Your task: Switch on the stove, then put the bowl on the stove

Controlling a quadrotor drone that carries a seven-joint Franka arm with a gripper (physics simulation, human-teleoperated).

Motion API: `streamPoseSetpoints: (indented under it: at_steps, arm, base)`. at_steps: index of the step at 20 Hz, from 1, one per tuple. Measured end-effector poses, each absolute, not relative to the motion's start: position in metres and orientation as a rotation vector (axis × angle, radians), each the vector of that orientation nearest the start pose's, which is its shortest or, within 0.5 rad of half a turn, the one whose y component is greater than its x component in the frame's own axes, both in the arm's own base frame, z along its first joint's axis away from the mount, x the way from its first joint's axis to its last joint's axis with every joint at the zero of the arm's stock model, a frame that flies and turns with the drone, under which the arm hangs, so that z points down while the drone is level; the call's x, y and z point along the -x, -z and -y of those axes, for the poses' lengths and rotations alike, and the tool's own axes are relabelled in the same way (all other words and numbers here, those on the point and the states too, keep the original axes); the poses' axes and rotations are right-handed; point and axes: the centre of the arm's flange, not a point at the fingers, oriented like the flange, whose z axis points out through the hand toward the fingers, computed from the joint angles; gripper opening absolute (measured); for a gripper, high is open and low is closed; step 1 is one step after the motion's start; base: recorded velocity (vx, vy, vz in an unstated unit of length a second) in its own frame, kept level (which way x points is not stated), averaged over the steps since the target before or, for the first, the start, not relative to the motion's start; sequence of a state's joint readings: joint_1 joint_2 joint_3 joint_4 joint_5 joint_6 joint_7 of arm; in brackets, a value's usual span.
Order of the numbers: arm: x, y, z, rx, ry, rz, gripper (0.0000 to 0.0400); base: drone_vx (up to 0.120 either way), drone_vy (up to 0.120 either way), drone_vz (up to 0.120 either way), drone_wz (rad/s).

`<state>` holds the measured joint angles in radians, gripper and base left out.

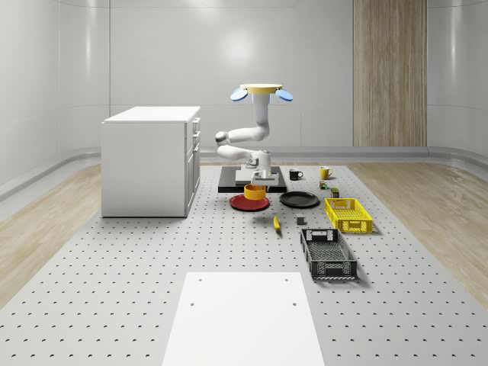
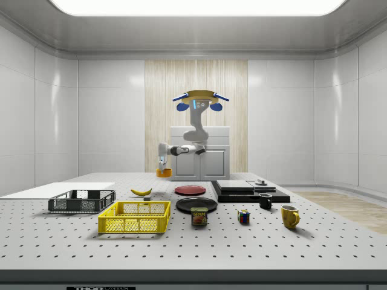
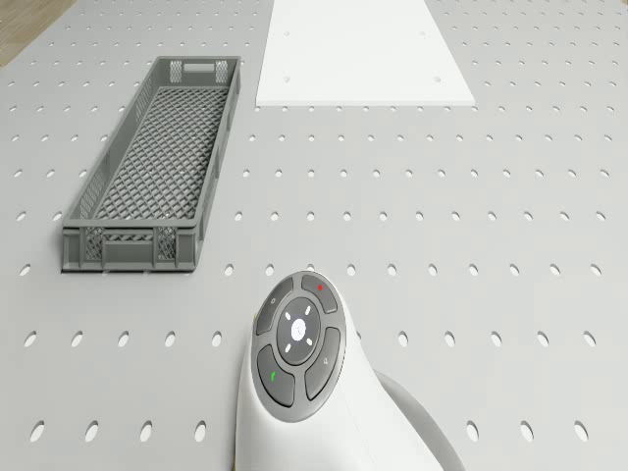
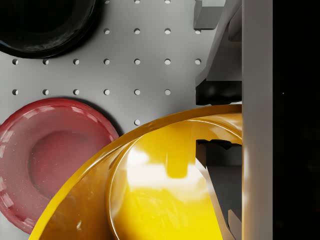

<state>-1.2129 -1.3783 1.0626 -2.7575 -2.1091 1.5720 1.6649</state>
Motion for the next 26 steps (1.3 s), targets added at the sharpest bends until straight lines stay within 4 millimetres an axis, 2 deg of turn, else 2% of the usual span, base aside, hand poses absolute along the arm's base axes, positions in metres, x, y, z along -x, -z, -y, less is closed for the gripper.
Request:
streamPoseSetpoints:
  at_steps: [22, 26]
  arm:
    - [-0.3167, -0.5828, 0.0100, 0.000, -0.786, 0.002, 0.0100]
    - [-0.3167, -0.5828, 0.0100, 0.000, -0.786, 0.002, 0.0100]
  base:
    - [-0.120, 0.000, 0.000, 0.000]
    - [-0.120, 0.000, 0.050, 0.000]
